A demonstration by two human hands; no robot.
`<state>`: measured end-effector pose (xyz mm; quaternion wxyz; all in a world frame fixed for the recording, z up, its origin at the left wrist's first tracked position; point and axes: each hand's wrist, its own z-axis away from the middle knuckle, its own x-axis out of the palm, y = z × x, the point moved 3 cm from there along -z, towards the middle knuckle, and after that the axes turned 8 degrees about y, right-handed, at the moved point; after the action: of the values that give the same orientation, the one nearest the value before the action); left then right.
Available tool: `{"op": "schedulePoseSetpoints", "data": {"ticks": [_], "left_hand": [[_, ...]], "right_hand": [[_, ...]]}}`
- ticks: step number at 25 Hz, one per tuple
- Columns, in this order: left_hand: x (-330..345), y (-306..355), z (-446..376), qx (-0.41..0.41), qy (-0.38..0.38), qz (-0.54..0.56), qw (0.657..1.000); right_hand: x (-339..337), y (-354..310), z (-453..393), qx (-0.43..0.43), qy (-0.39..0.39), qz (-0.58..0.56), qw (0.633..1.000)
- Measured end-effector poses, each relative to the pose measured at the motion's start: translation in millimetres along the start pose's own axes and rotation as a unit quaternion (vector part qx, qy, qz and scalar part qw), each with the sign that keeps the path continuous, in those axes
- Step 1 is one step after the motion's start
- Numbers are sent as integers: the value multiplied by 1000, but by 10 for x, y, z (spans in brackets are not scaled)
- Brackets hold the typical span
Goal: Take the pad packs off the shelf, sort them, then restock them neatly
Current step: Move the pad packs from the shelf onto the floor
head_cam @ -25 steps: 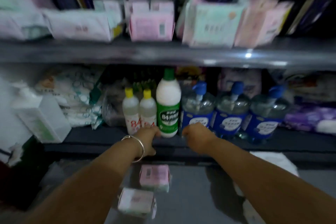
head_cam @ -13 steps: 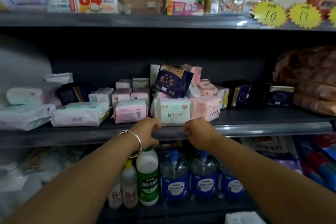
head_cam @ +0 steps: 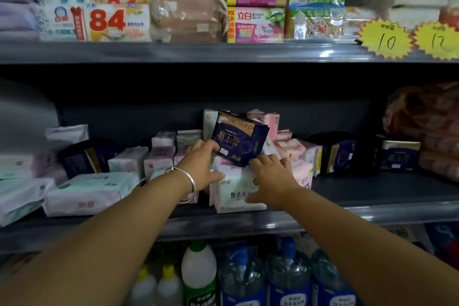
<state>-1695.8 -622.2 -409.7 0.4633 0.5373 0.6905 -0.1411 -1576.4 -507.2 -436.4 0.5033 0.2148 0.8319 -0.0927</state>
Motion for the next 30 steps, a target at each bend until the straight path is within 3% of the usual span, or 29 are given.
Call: {"op": "schedulePoseSetpoints", "data": {"ticks": [4, 12, 16, 22, 26, 30], "left_hand": [[54, -39, -277, -2, 17, -3, 1000], [46, 192, -590, 43, 120, -35, 991], [41, 216, -556, 51, 128, -26, 990], [60, 20, -513, 19, 93, -40, 995], [56, 1, -513, 24, 88, -42, 995], [68, -77, -514, 21, 82, -47, 995]], "right_hand": [[91, 78, -208, -17, -10, -12, 1000], [158, 156, -345, -49, -63, -77, 994], [161, 155, -394, -63, -75, -63, 993], [131, 149, -448, 28, -92, -165, 982], [71, 199, -542, 136, 3, -283, 949], [111, 263, -712, 247, 103, -479, 836]]}}
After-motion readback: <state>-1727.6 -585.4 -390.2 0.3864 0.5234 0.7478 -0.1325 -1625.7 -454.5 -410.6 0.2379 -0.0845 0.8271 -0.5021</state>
